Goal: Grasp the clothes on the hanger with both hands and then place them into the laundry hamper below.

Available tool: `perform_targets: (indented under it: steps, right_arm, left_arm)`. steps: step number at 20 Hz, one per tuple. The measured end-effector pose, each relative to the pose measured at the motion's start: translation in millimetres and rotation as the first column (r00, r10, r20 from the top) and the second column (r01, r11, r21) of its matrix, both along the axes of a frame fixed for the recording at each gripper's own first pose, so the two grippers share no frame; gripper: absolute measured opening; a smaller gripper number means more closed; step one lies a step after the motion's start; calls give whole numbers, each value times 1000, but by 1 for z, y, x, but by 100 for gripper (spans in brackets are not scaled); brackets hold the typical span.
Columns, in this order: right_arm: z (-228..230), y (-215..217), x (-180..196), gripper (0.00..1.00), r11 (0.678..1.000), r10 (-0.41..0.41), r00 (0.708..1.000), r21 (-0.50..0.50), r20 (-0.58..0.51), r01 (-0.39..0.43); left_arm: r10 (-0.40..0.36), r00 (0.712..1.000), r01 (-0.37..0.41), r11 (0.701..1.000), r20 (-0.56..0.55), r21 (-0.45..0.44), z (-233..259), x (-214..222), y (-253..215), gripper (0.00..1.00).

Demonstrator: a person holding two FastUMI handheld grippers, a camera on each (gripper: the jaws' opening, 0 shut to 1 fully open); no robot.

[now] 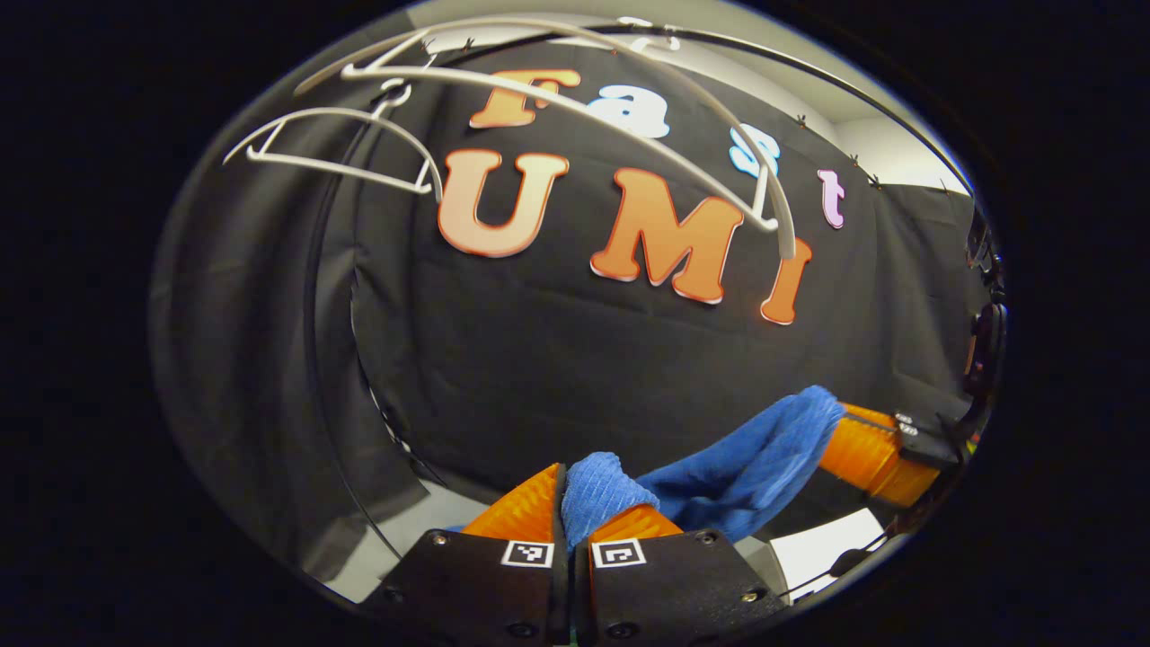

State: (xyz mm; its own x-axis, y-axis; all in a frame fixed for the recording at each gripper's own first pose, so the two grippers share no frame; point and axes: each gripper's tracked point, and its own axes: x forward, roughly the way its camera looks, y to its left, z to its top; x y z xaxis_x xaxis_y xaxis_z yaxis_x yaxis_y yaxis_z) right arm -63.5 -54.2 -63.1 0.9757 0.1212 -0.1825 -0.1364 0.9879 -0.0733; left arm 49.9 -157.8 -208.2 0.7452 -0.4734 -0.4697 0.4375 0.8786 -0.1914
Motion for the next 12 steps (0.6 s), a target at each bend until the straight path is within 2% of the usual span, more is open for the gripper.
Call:
perform_targets:
  steps: [2, 4, 5, 8, 10, 12]
  right_arm:
    - [-41, -11, 1, 8, 999, -31, 992, 18, -121, 33]
    - [-85, -17, -1, 8, 998, -36, 964, 33, -263, 46]
    - [-104, -18, -4, 8, 998, -38, 947, 37, -319, 52]
    - [-159, -28, -13, 8, 997, -63, 880, 16, -471, 80]
    - [-184, -31, -21, 8, 995, -76, 836, 15, -544, 101]
    - [-208, -30, -26, 8, 994, -82, 796, 8, -599, 108]
  left_arm:
    - [-1, 997, 5, 999, -72, 54, -41, -9, 0, 2]
    - [5, 985, 19, 991, -171, 136, -80, -29, 7, 2]
    - [10, 975, 23, 989, -221, 145, -95, -38, 8, 3]
    - [71, 922, -7, 986, -381, 165, -127, -58, 12, 3]
    - [137, 865, -51, 981, -484, 187, -139, -76, 20, 4]
    - [185, 826, -64, 969, -533, 238, -146, -93, 31, 5]
